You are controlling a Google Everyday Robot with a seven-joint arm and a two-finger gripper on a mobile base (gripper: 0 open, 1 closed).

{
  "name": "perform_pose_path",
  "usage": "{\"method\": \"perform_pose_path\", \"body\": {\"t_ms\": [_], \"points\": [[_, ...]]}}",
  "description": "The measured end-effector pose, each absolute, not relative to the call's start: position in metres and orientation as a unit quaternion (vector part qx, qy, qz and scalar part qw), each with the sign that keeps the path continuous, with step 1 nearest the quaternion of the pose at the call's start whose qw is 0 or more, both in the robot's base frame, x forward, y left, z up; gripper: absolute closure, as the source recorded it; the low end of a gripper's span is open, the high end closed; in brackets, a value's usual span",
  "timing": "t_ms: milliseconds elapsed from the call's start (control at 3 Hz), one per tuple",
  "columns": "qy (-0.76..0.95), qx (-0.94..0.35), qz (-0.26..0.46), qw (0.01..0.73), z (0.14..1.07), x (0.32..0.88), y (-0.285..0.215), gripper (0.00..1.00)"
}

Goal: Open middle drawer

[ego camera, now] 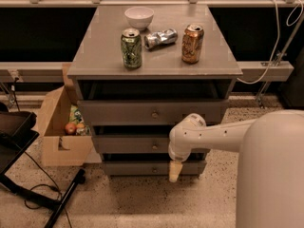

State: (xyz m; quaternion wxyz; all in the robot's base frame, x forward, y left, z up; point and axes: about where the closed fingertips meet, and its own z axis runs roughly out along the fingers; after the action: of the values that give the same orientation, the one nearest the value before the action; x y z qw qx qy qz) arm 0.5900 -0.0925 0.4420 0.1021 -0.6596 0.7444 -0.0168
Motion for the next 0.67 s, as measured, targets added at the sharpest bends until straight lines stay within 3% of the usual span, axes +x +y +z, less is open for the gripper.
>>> {"method": "perform_pose_path", "body": {"t_ms": [667], "points": [[0.709, -0.692, -0.103, 0.089, 0.429, 0.650, -0.104, 0.00]]}}
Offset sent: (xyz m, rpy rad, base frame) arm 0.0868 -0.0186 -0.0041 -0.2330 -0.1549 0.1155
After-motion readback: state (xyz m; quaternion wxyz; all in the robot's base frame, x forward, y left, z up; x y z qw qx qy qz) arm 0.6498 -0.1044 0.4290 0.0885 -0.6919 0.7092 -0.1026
